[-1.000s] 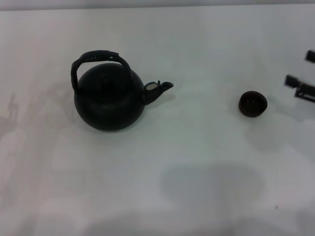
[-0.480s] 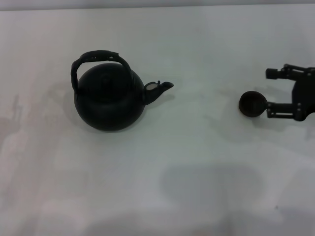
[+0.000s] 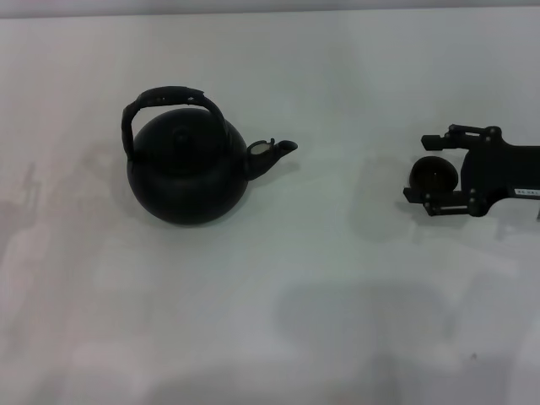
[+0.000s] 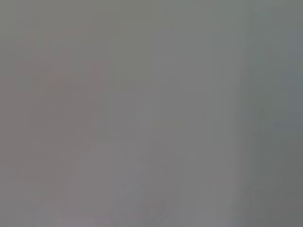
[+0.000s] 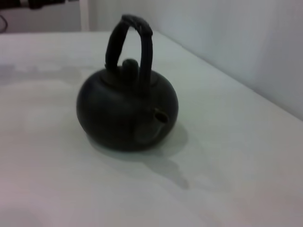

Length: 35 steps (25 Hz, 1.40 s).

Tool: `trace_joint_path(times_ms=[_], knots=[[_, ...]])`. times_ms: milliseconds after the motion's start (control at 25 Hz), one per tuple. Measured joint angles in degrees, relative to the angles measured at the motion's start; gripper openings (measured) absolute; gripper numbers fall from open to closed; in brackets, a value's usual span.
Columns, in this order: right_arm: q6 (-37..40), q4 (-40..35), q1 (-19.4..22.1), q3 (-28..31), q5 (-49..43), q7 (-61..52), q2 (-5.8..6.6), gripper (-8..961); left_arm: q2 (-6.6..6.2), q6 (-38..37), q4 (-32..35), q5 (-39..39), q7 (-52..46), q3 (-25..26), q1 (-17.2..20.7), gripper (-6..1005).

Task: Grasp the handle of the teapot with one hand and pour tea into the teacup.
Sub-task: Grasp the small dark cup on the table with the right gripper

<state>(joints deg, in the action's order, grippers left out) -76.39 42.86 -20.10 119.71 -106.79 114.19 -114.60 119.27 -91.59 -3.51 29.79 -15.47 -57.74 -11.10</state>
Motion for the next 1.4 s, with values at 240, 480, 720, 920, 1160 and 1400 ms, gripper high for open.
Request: trace_joint_path(times_ms=[240, 480, 720, 920, 1160, 1400], knots=[[3.3, 0.3, -0.7, -2.4, -0.4, 0.0, -0.09, 790, -0.06, 0.0, 0.1, 0.6, 0.0, 0.0, 0.0, 500], [6.0, 0.1, -0.8, -3.7, -1.4, -0.5, -0.1, 784, -0.09, 0.0, 0.1, 0.6, 0.0, 0.0, -0.1, 499], [7.1, -0.2, -0.8, -3.8, -1.7, -0.5, -0.1, 778, -0.09, 0.0, 0.2, 0.6, 0.0, 0.0, -0.5, 499], [9.0, -0.2, -0.8, -4.1, -2.5, -0.6, -0.09, 774, -0.09, 0.1, 0.2, 0.6, 0.0, 0.0, -0.6, 499], [10.6, -0.1, -1.1, -4.9, -4.4, -2.3, -0.09, 768, -0.12, 0.1, 0.2, 0.6, 0.0, 0.0, -0.6, 499], [11.3, -0.1, -1.3, -5.3, -4.7, -2.6, -0.09, 762, -0.18, 0.1, 0.2, 0.6, 0.0, 0.0, -0.8, 499]])
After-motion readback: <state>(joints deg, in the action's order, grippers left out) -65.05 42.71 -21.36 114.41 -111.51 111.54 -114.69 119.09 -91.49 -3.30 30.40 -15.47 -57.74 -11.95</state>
